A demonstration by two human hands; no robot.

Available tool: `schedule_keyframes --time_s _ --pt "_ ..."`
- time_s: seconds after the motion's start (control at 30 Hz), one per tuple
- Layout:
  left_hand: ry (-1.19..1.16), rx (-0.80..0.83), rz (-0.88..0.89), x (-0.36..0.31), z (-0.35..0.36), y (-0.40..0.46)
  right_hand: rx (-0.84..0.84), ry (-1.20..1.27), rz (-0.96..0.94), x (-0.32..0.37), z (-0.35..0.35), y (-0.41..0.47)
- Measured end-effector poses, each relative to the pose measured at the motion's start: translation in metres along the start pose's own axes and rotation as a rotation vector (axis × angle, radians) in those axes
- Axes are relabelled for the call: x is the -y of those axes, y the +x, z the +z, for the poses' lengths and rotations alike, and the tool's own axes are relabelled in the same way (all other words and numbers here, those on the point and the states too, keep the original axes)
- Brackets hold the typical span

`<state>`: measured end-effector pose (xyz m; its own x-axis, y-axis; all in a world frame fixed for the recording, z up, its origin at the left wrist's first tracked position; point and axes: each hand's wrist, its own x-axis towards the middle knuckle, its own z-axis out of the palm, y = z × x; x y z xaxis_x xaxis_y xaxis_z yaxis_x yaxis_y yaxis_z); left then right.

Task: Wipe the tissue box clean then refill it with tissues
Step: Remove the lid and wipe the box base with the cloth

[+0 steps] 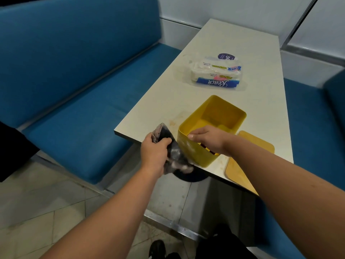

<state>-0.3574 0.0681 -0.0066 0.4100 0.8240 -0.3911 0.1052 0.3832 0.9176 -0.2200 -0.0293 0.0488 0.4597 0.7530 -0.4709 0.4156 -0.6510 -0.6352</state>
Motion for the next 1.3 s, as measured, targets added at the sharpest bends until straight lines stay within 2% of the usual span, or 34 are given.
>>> schedule_keyframes --time_s 0.07,0.1,0.23,0.4,0.53,0.67,0.7,0.83,1.03,1.1,1.3 --pt "0.224 0.052 0.083 0.002 -0.014 0.004 0.001 -0.011 -0.003 0.0 0.002 0.001" --pt "0.256 0.085 0.123 0.004 -0.019 0.007 0.002 -0.012 -0.004 0.0 0.004 0.001" --pt "0.209 0.177 0.239 0.004 -0.005 0.005 -0.017 -0.057 -0.017 -0.003 0.008 0.004" --pt "0.327 0.11 0.211 0.013 0.004 0.018 -0.021 -0.06 -0.01 -0.004 0.009 0.005" --pt "0.23 0.119 0.231 0.006 0.007 0.018 -0.022 -0.072 -0.009 -0.003 0.008 0.004" --pt "0.631 0.144 0.228 0.004 0.003 0.029 -0.02 -0.099 -0.01 -0.002 0.008 0.003" --pt "0.64 0.133 0.234 0.004 0.001 0.03 -0.018 -0.097 -0.008 -0.002 0.008 0.003" --pt "0.38 0.11 0.235 0.005 0.005 0.019 -0.019 -0.107 -0.006 -0.002 0.008 0.002" --pt "0.845 0.161 0.322 0.01 0.008 0.029 -0.012 -0.093 -0.014 -0.004 0.008 0.003" --pt "0.922 0.174 0.313 0.008 0.009 0.028 -0.012 -0.09 -0.013 -0.004 0.008 0.003" --pt "0.655 0.115 0.306 0.004 0.006 0.019 -0.013 -0.141 -0.01 -0.003 0.007 0.002"
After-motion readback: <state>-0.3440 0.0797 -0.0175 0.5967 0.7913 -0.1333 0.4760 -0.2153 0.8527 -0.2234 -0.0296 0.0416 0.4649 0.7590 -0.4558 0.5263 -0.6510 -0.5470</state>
